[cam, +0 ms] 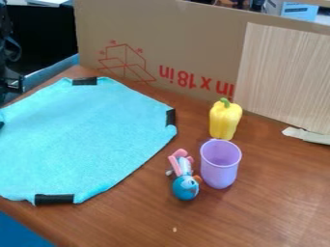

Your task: Unfold the cloth from top right to bottom left

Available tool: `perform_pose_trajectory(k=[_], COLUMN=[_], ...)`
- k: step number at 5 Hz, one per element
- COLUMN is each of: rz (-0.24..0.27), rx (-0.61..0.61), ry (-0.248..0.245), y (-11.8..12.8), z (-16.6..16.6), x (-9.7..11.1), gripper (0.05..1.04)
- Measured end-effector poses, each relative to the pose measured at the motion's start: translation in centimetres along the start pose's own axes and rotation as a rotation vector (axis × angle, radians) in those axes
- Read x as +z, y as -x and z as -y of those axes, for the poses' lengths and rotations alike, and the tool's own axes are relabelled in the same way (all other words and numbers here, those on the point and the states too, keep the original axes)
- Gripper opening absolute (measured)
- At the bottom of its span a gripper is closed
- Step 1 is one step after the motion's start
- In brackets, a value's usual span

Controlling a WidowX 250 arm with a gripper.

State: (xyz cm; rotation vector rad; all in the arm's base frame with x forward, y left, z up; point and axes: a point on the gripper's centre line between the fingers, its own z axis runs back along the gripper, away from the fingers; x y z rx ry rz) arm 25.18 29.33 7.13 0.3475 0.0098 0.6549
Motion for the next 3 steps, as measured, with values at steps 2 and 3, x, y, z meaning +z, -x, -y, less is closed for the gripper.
perform_pose_trajectory(k=[2, 3], rz=[-0.038, -0.079], rx=[-0.056, -0.143], ry=[-0.008, 0.062], y=[0.0, 0.1], z=[1.3, 4.0], x=[1.3, 3.0], gripper=[0.999, 1.001])
